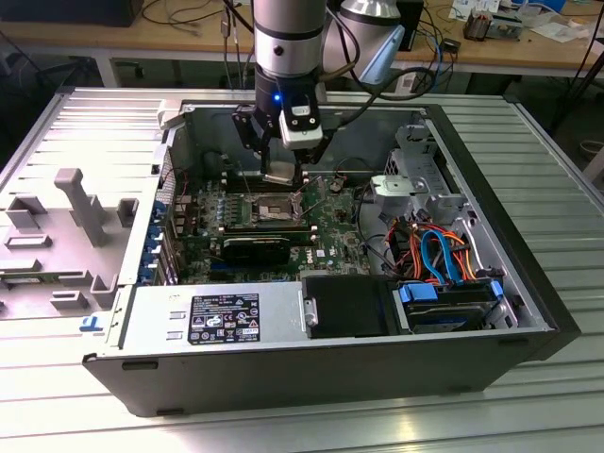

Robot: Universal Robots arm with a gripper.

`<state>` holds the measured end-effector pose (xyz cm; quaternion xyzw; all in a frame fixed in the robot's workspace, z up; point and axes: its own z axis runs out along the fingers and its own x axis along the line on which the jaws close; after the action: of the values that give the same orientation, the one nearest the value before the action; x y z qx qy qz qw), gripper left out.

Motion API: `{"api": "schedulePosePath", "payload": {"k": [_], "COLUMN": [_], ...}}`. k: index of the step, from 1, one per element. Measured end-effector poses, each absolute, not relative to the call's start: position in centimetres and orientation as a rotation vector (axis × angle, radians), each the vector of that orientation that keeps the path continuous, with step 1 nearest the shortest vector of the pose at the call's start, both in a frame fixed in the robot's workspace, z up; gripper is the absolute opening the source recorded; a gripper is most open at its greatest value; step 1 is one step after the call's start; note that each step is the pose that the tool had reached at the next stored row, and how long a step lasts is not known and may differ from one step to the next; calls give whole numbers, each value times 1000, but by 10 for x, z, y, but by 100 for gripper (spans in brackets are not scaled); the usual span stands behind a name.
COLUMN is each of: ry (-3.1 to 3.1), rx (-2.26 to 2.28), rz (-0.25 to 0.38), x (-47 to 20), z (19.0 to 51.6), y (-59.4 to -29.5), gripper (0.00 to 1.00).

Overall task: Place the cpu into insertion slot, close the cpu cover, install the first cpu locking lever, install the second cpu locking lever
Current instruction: 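Place the cpu into insertion slot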

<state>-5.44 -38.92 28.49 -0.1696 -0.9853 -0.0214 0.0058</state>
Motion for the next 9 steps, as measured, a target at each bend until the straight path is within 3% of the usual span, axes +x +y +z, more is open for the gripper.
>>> {"api": "schedulePosePath", "payload": {"k": [9], "ry": [-3074], "rx": [-591], "rz": [-66], "x": [-54], "z": [284], "y": [-389], "gripper": [54]}}
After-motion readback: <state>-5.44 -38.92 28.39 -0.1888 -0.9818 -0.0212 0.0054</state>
